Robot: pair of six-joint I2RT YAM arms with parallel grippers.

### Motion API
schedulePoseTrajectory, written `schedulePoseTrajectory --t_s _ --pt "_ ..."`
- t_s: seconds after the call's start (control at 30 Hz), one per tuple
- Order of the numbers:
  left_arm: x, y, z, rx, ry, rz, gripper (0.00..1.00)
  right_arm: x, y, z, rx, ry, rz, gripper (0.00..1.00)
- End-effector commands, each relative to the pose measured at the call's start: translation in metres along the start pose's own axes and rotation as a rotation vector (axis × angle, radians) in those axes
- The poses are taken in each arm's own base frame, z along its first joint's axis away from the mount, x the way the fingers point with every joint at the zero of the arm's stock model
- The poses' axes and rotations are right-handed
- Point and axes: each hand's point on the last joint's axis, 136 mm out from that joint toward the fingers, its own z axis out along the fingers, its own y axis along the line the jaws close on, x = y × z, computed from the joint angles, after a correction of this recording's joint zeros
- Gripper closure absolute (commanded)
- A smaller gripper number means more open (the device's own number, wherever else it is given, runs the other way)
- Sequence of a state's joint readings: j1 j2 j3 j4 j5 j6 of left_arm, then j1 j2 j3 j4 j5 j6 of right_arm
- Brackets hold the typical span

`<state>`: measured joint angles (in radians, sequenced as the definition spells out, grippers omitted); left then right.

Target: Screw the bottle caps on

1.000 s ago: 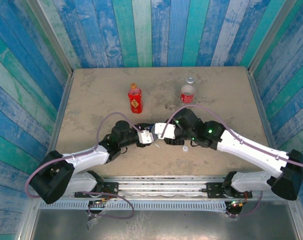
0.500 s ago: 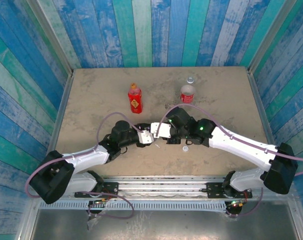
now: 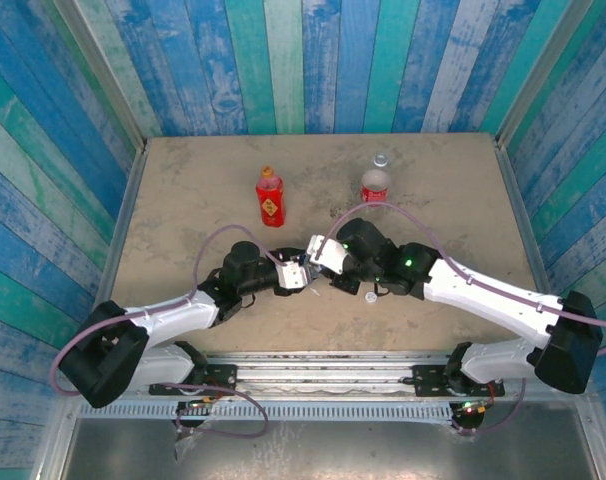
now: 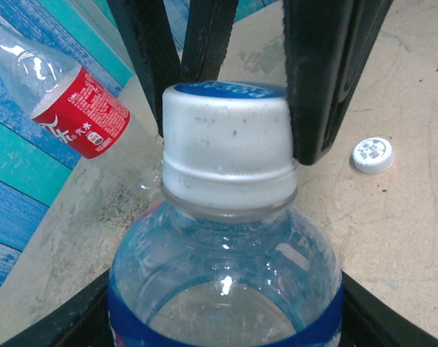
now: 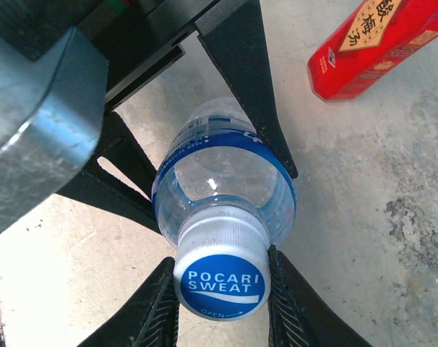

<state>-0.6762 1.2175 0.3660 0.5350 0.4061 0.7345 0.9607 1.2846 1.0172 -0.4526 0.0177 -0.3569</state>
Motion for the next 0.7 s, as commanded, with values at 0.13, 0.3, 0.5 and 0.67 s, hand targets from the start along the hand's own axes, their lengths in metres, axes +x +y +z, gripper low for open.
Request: schedulePoseTrajectory --t_s 0.13,0.3,0.5,0.67 --pt "-0.026 0.017 -0.011 0.008 -0.188 -0.167 0.41 -0.01 0.004 -0.037 -0.001 -0.145 -0.096 0.47" --pt "-0.054 0.014 -0.022 0.098 -0.345 -0.211 0.41 -0.038 0.01 -0.064 0.0 -0.435 -0.096 0.4" --pt "-0.06 0.009 -0.02 0.15 -0.394 -0.232 0.41 -0.059 -0.007 -0.073 0.051 -0.604 0.019 0.38" --pt "-0.061 0.008 -0.02 0.153 -0.397 -0.226 0.41 -0.064 -0.005 -0.059 -0.004 -0.598 0.038 0.45"
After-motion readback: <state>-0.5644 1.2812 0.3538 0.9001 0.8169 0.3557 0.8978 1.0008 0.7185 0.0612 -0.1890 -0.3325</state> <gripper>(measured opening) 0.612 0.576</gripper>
